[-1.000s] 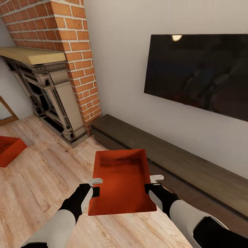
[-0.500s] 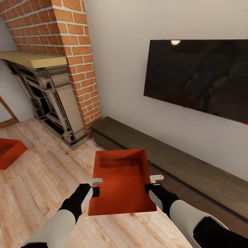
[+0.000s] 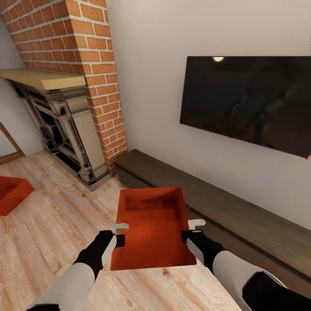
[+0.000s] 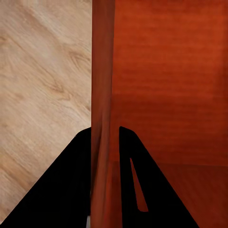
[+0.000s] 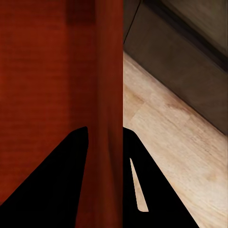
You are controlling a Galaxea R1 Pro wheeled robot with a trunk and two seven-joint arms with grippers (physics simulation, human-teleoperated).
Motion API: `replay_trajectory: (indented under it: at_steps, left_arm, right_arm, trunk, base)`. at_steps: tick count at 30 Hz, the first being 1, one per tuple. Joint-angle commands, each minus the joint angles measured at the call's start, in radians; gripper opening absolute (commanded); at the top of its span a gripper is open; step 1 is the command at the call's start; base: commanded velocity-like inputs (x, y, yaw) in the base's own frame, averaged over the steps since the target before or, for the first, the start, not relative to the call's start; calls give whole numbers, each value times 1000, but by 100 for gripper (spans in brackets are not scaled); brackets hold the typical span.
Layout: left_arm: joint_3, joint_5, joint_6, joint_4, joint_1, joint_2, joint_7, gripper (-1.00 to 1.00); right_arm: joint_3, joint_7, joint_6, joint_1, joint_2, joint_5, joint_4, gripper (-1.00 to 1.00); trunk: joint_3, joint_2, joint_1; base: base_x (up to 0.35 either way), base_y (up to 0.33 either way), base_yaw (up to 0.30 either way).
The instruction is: Move the two storage containers from the living room to the garage. In the garage, place one container on the floor and stack the other container on top of it (either order is fine).
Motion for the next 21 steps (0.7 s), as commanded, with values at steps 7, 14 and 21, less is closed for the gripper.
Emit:
replay_trajectory:
  at_steps: [7,14,21]
  left_arm:
    - [6,-14,8,0,0,-2,9,-100]
    - [6,-14,8,0,0,-2,9,-100]
    - [5,-14,8,0,0,-3,9,-100]
  right_arm:
    - [20,1,3,-1,0,-14,-17,-100]
    - [20,1,3,0,0,-14,-17,-100]
    - [20,1,3,0,0,-14,-17,-100]
  trunk:
    - [9,-2,1]
    - [20,-2,1]
    - [32,-2,1]
  base:
    - [0,0,0]
    - [0,0,0]
    - [0,0,0]
